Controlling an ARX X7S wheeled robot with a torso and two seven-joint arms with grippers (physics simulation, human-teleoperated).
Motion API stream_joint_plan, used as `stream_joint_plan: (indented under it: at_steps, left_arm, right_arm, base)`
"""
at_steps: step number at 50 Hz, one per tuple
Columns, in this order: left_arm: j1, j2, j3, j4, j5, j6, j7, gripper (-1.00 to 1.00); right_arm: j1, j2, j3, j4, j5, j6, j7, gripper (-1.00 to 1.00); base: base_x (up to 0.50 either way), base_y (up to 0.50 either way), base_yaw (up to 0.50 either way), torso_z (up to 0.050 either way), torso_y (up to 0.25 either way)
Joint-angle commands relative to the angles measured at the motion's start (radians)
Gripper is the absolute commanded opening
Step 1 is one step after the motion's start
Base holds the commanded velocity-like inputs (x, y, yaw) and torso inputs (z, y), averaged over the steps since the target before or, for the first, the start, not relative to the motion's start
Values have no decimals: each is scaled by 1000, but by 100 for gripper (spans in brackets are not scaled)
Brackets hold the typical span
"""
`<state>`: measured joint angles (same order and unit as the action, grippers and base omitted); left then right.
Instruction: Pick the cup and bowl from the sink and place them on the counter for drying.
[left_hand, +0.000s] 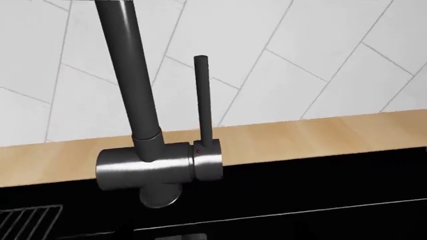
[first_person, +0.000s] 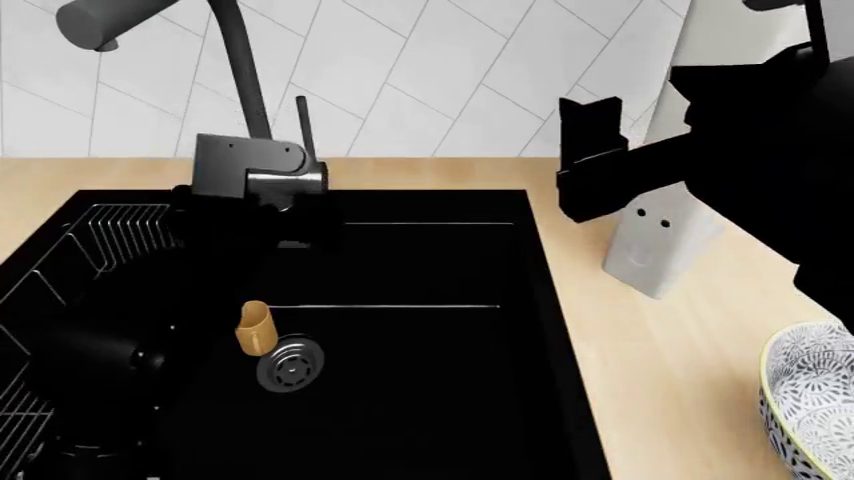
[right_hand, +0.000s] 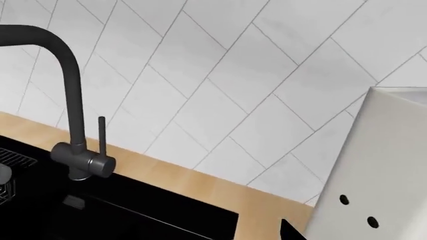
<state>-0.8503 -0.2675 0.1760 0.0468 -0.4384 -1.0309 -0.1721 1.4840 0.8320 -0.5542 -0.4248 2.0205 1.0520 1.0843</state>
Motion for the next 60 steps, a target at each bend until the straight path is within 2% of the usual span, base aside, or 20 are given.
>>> stream_joint_plan:
  at_steps: [1, 8, 16, 26, 35, 40, 52, 60]
  left_arm:
    - [-23, 72, -51, -80, -10, -118, -75, 100]
    - [-16, 86, -12, -93, -1, -97, -72, 100]
    - [-18, 96, 25, -199, 37, -9, -67, 100]
    - [-12, 109, 22, -300, 64, 69, -87, 100]
    - [-10, 112, -29, -362, 78, 109, -147, 100]
    - [4, 105, -11, -367, 104, 159, -161, 100]
    - [65, 100, 1, -333, 88, 101, -173, 100]
    - [82, 97, 9, -347, 90, 115, -173, 100]
  right_arm:
    - [-26, -35, 21, 28, -118, -1, -132, 100]
    - [-26, -37, 26, 42, -158, 1, -175, 100]
    - [-39, -32, 32, 35, -174, -12, -184, 100]
    - [-32, -36, 17, 47, -169, -4, -181, 100]
    - [-16, -47, 2, 66, -170, 6, -183, 100]
    - [-5, -51, -3, 71, -162, 8, -176, 100]
    - [-7, -52, -9, 67, -158, 3, -171, 100]
    - [17, -47, -10, 77, -149, 12, -170, 100]
  base:
    - [0, 0, 0, 0, 0]
    - [0, 0, 0, 0, 0]
    - [0, 0, 0, 0, 0]
    - [0, 0, 0, 0, 0]
    - [0, 0, 0, 0, 0]
    - [0, 0, 0, 0, 0]
    - [0, 0, 0, 0, 0]
    - [0, 0, 0, 0, 0]
